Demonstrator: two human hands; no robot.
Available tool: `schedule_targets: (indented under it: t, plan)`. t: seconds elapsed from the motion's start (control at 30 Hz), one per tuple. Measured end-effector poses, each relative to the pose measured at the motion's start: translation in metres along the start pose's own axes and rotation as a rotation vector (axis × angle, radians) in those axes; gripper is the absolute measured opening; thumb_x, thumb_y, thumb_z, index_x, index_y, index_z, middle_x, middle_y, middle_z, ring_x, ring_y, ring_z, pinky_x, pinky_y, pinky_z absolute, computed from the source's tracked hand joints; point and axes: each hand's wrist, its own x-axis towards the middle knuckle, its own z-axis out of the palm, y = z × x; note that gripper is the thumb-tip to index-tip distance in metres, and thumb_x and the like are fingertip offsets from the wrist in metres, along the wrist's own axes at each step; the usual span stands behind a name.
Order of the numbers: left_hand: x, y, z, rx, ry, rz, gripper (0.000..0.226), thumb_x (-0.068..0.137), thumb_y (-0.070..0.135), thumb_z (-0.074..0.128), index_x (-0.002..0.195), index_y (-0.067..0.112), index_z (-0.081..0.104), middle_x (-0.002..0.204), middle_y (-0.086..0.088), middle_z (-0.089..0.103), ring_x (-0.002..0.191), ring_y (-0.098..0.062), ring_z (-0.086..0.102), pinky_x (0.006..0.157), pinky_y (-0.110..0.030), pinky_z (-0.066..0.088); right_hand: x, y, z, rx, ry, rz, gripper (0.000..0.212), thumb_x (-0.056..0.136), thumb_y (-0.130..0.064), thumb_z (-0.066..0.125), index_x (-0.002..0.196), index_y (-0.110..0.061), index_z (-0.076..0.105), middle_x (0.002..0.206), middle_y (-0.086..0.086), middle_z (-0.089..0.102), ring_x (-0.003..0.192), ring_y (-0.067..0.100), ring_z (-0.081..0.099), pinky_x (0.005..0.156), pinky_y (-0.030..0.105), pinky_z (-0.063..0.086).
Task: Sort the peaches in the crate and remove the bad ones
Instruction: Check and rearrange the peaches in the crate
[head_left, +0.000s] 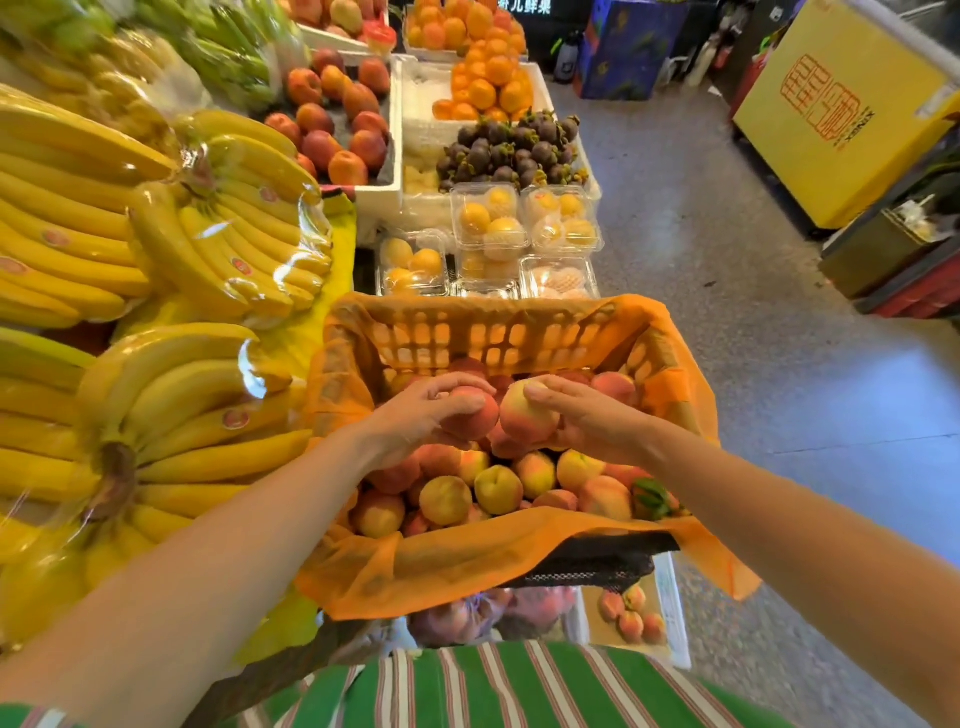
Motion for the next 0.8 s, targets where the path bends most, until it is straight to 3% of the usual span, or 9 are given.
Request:
schedule_targets:
  t: [0.13, 0.27, 0.33, 0.47, 0.57, 0.67, 0.8]
  plan:
    - [-0.008, 0.001, -0.007, -0.012, 0.036, 0.026, 0.038, 0.084, 0.022, 0.065, 0.122, 0.026, 0.059, 0.123, -0.008, 0.052, 0.101, -0.026, 0.057, 0.073, -0.031, 0.049, 0.001, -0.006, 0.013, 0.009, -0.007, -0.012, 0.044, 0.09, -0.015, 0.062, 0.132, -0.016, 0.051, 0.131, 0.017, 0.055, 0.115, 0.029, 0.06, 0.093, 0.038, 0.051]
    - [-0.021, 0.004, -0.017, -0.127, 0.094, -0.009, 0.052, 0.069, 0.03, 0.058, 0.12, 0.017, 0.056, 0.114, -0.012, 0.057, 0.091, -0.021, 0.056, 0.068, -0.029, 0.047, 0.0, -0.013, 0.023, -0.084, 0.03, -0.051, 0.043, 0.089, -0.008, 0.064, 0.129, -0.012, 0.052, 0.127, 0.013, 0.06, 0.11, 0.019, 0.063, 0.084, 0.024, 0.054]
    - [-0.026, 0.003, -0.024, -0.184, 0.078, -0.015, 0.055, 0.065, 0.034, 0.061, 0.117, 0.019, 0.06, 0.115, -0.012, 0.057, 0.093, -0.022, 0.055, 0.069, -0.028, 0.047, 0.001, -0.014, 0.026, -0.091, 0.017, -0.07, 0.048, 0.086, -0.008, 0.068, 0.131, -0.012, 0.051, 0.127, 0.016, 0.059, 0.111, 0.022, 0.063, 0.081, 0.024, 0.055]
    - [-0.032, 0.003, -0.032, -0.312, 0.073, -0.023, 0.055, 0.056, 0.046, 0.073, 0.106, 0.026, 0.068, 0.116, -0.009, 0.06, 0.101, -0.023, 0.057, 0.082, -0.034, 0.05, 0.003, -0.017, 0.033, -0.038, -0.006, -0.09, 0.062, 0.077, -0.007, 0.076, 0.132, -0.023, 0.053, 0.129, 0.016, 0.055, 0.115, 0.029, 0.061, 0.095, 0.038, 0.053]
    - [-0.036, 0.005, -0.036, -0.255, 0.054, 0.026, 0.042, 0.065, 0.03, 0.077, 0.107, 0.026, 0.069, 0.118, -0.008, 0.059, 0.103, -0.025, 0.06, 0.085, -0.036, 0.053, 0.002, -0.021, 0.039, -0.111, -0.041, -0.134, 0.062, 0.078, 0.001, 0.073, 0.131, -0.026, 0.055, 0.131, 0.009, 0.055, 0.118, 0.027, 0.059, 0.1, 0.045, 0.05]
    - [-0.042, 0.004, -0.046, -0.228, 0.073, 0.076, 0.042, 0.07, 0.011, 0.074, 0.11, 0.023, 0.069, 0.124, -0.01, 0.057, 0.1, -0.026, 0.062, 0.077, -0.03, 0.057, 0.002, -0.025, 0.043, -0.196, -0.031, -0.142, 0.065, 0.078, 0.003, 0.073, 0.133, -0.024, 0.052, 0.129, 0.002, 0.056, 0.119, 0.022, 0.057, 0.097, 0.04, 0.052]
    - [-0.046, 0.0, -0.057, -0.117, 0.261, 0.15, 0.06, 0.068, 0.017, 0.079, 0.124, 0.02, 0.059, 0.112, -0.013, 0.061, 0.091, -0.019, 0.064, 0.068, -0.023, 0.053, 0.006, -0.024, 0.045, -0.359, 0.047, -0.117, 0.058, 0.079, -0.011, 0.077, 0.13, -0.024, 0.053, 0.127, -0.002, 0.056, 0.117, 0.015, 0.056, 0.091, 0.026, 0.05]
